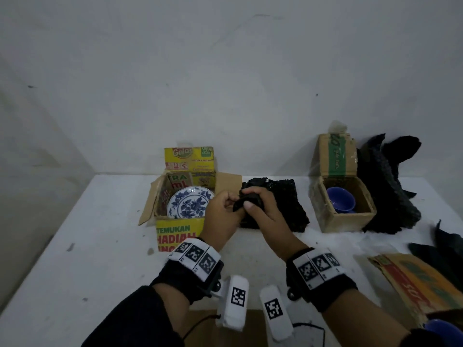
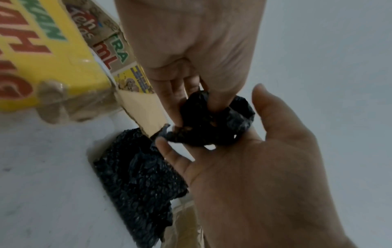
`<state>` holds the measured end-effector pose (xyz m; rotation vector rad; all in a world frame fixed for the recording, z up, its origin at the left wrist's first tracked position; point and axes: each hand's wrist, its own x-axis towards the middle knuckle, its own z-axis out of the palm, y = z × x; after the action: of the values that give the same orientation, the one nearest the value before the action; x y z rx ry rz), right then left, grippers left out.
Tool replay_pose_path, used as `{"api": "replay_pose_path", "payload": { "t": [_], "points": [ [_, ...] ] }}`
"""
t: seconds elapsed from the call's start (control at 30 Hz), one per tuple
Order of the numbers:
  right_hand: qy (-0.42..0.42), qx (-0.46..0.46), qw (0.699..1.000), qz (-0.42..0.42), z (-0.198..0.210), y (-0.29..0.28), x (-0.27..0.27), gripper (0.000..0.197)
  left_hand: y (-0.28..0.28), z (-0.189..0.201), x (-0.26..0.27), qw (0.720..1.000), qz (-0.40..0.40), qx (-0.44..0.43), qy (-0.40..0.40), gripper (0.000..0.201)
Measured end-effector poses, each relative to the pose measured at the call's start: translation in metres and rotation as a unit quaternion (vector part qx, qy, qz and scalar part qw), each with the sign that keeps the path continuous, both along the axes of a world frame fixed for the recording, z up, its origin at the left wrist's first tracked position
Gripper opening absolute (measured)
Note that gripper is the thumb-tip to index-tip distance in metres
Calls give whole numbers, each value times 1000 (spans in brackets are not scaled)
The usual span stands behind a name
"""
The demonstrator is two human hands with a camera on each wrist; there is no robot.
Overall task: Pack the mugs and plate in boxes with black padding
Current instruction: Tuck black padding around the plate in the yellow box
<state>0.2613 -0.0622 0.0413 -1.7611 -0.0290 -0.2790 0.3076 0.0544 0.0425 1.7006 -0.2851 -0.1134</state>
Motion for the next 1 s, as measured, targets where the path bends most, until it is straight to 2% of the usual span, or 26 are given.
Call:
{"api": "replay_pose_path", "payload": {
  "t": [0.07,0.13,0.2,0.27,0.37,0.43,0.5,0.57,0.63,0.7,0.87,0.97,1.0],
  "points": [
    [32,39,998,24,5,18,10,17,18,5,6,1000,-2,3,0,25],
    [50,62,997,14,11,35,24,13,38,10,12,999,-35,8,-2,16],
    [56,48,997,-9,16,47,40,23,60,14,22,996,-57,63,-38,15],
    [61,36,997,-20,18,58,56,25,82,12,33,989,-32,117,-79,20],
    [115,29,990,-70,14,71,81,30,113,4,56,991,37,113,-63,30],
    [150,-10,985,-90,11,79,96,21,133,-3,70,990,71,109,-55,34],
    [159,-66,982,-85,7,89,111,12,148,-5,80,991,94,90,-32,33],
    [186,-86,975,-82,-4,99,126,20,160,-14,90,994,94,63,-5,27],
    [211,-113,968,-75,-19,105,139,22,167,-27,102,997,62,48,21,25],
    [223,-125,964,-77,-31,109,152,19,167,-40,113,998,20,42,51,31],
    [264,-140,949,-102,-36,119,180,12,157,-31,112,986,-43,-98,124,34],
    [299,-127,939,-115,-44,132,196,35,159,-53,112,979,-26,-136,152,32],
    [308,-129,936,-114,-45,137,200,36,159,-60,114,977,-24,-141,156,33]
  ]
}}
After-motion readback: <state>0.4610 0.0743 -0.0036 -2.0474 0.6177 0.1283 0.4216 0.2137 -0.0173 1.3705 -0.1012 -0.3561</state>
